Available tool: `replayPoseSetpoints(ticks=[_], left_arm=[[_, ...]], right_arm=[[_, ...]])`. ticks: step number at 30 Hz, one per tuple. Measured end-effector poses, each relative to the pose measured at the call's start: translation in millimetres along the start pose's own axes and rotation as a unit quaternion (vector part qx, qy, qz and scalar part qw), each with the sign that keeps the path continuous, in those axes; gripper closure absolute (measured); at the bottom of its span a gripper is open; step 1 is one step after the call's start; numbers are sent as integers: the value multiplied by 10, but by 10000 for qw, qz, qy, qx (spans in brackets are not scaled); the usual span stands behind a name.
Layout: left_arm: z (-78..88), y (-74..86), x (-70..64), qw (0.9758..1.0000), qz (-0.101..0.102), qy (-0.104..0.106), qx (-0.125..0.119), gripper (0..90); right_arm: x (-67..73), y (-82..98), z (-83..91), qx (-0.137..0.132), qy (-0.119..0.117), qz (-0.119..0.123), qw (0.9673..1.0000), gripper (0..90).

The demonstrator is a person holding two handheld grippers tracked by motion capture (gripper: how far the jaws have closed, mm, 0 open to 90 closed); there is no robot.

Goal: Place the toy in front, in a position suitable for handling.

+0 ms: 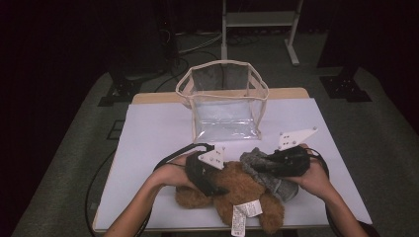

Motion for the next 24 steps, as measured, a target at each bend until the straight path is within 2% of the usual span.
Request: replayPoseSetpoints(ticks=[5, 7, 11, 14, 15, 18, 19, 22, 23, 24], left_arm=[[-91, -69, -6, 9999, -13, 81, 79, 119], [-206, -127, -18, 9997, -16, 209, 128, 89], [-344, -193, -26, 9992, -40, 278, 286, 35], [-426, -207, -21, 9988, -78, 252, 423, 37], [-428, -220, -21, 9987, -91, 242, 443, 79], [-366, -256, 5, 9991, -269, 94, 323, 345], [-366, -256, 5, 9991, -269, 94, 323, 389], [-293, -317, 83, 9999, -131, -99, 52, 429], [-279, -340, 117, 9998, -8, -167, -100, 433], [-273, -341, 146, 9996, 35, -218, -152, 443]], right_arm=[[177, 77, -121, 96, -412, 80, 9991, 743], [224, 92, -128, 112, -457, 111, 9988, 743], [222, 103, -92, 34, -512, 115, 9986, 742], [188, 118, -47, -28, -545, 67, 9985, 739], [173, 124, -34, -28, -532, 67, 9986, 737], [114, 125, 16, -159, -544, -59, 9984, 736], [104, 113, 35, -207, -573, -93, 9981, 735], [75, 60, 71, -279, -442, -90, 9986, 732], [59, 37, 81, -273, -392, -77, 9988, 732], [30, 5, 95, -256, -323, -54, 9991, 732]])
Point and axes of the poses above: each handheld gripper's, and its own axes: z roughly backward along the jaws, y roughly out of its underside, x roughly to its left, the point moved 9 cm from there along -z, roughly forward along the jaws, and after that the axes turned 9 degrees about -z, right-handed, at the moved point
